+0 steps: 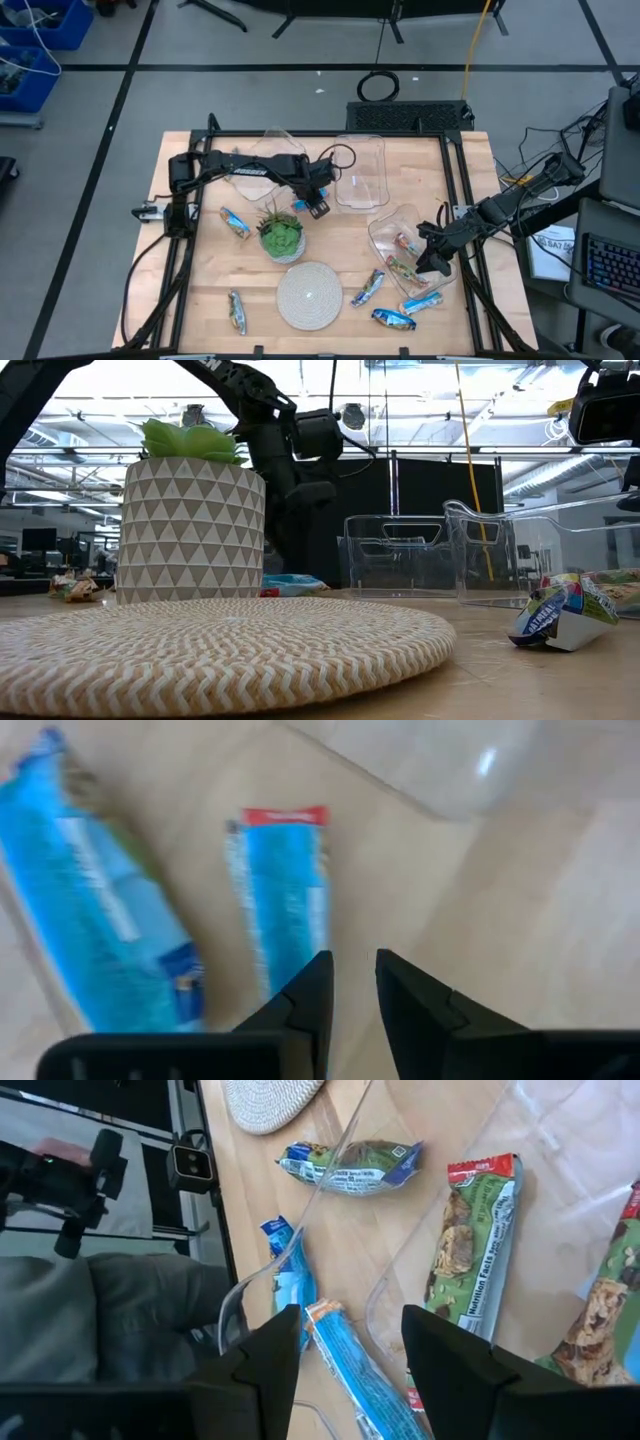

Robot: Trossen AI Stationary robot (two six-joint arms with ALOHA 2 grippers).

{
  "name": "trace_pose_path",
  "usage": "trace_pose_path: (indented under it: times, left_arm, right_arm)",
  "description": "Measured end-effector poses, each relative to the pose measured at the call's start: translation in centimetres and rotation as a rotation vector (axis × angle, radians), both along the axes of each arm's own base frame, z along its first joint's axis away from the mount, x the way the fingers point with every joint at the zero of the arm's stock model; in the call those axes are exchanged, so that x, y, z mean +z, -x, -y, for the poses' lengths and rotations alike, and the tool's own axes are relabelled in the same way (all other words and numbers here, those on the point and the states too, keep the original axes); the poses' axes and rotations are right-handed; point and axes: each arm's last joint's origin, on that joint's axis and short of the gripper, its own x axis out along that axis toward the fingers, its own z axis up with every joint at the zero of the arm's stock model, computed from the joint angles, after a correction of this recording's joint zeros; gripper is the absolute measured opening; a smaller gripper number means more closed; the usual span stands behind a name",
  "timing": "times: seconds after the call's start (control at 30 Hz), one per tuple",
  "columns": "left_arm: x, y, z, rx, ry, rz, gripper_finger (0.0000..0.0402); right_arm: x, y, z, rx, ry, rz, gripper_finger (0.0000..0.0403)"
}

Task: Pick and place Granola Bars by type
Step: Put the red granola bar into the bottom right transparent bin

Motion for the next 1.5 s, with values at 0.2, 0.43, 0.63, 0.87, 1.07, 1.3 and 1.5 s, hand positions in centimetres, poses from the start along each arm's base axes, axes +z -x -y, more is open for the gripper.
trace_pose_path:
  times: [0.2,0.43,0.63,0.87,1.07,1.3,1.5]
  left_arm:
    - [0.7,-0.3,1.6,-0.014,-0.005,0.012,0.0137]
    - [0.4,-0.6,3.0,0.081,-0.153,-0.014,0.0215]
    - [0.4,-0.8,3.0,0.135,-0.300,-0.005,0.0226]
    - [-1.5,0.5,2.3,0.117,-0.248,-0.066,0.0205]
    - [-3.3,1.1,2.2,0.072,-0.181,-0.053,0.0188]
    - [-4.0,1.7,2.2,0.073,-0.150,-0.060,0.0138]
    - [-1.5,0.8,2.1,0.047,-0.151,-0.012,0.0021]
  right_arm:
    - [-0.1,0.1,0.1,0.002,0.012,-0.013,0.0166]
    - [-0.1,0.1,0.1,0.004,0.016,-0.012,0.0166]
    - [-0.2,0.1,0.1,-0.003,0.011,-0.017,0.0166]
    - [-0.1,0.0,0.0,-0.017,-0.012,-0.019,0.0166]
    - [0.1,-0.1,0.0,-0.024,-0.025,-0.009,0.0166]
    - [0.1,-0.1,0.0,-0.034,-0.035,-0.016,0.0166]
    - [0.1,-0.1,0.0,-0.036,-0.037,-0.009,0.0166]
